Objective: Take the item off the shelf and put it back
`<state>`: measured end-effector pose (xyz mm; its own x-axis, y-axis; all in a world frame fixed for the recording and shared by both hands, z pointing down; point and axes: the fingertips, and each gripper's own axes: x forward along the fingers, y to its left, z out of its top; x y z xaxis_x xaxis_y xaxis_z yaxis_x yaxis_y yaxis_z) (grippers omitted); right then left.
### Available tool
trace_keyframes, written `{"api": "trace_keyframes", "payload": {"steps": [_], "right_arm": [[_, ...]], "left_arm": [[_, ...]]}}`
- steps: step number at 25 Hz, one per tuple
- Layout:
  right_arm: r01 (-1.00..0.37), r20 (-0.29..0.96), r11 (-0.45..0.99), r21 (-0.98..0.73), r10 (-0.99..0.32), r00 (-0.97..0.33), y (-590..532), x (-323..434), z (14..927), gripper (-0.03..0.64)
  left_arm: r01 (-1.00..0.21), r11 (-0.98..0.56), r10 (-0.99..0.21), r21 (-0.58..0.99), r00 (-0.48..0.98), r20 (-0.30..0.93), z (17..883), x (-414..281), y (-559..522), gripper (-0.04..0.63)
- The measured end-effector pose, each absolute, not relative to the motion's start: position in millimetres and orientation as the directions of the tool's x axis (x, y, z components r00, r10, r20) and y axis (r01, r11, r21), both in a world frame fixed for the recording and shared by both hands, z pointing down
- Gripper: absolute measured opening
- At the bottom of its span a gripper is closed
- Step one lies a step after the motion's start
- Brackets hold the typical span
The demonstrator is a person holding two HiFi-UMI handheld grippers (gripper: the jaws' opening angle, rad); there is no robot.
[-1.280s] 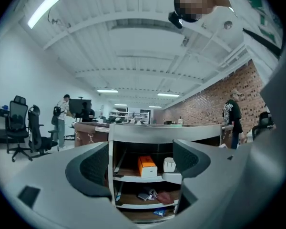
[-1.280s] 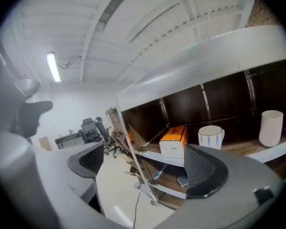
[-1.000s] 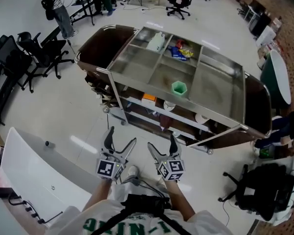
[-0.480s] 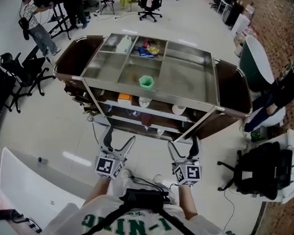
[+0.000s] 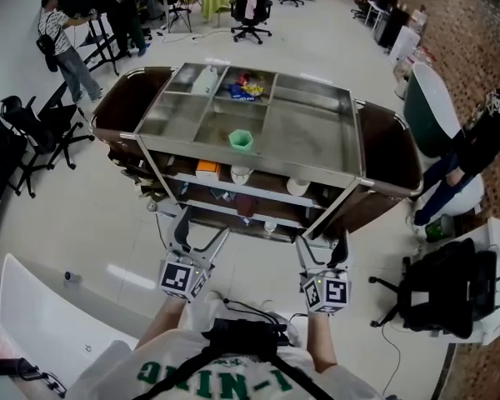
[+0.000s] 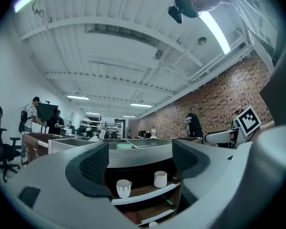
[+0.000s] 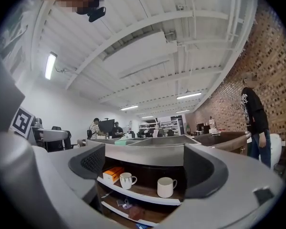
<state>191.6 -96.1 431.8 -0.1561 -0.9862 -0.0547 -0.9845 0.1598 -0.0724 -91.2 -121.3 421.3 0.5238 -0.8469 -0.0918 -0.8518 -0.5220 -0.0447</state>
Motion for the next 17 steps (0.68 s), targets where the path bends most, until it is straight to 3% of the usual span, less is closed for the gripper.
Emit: {"api": "trace_keyframes", "payload": {"steps": [17], "right_arm": [[-0.972, -0.058, 0.219, -0.085, -0.975, -0.215, -93.1, 182.0, 435.1, 0.529]], "left_arm": [[-0.853, -0.522, -0.849, -0.026, 0.522, -0.080, 428.0, -81.3, -109.7, 0.403]]}}
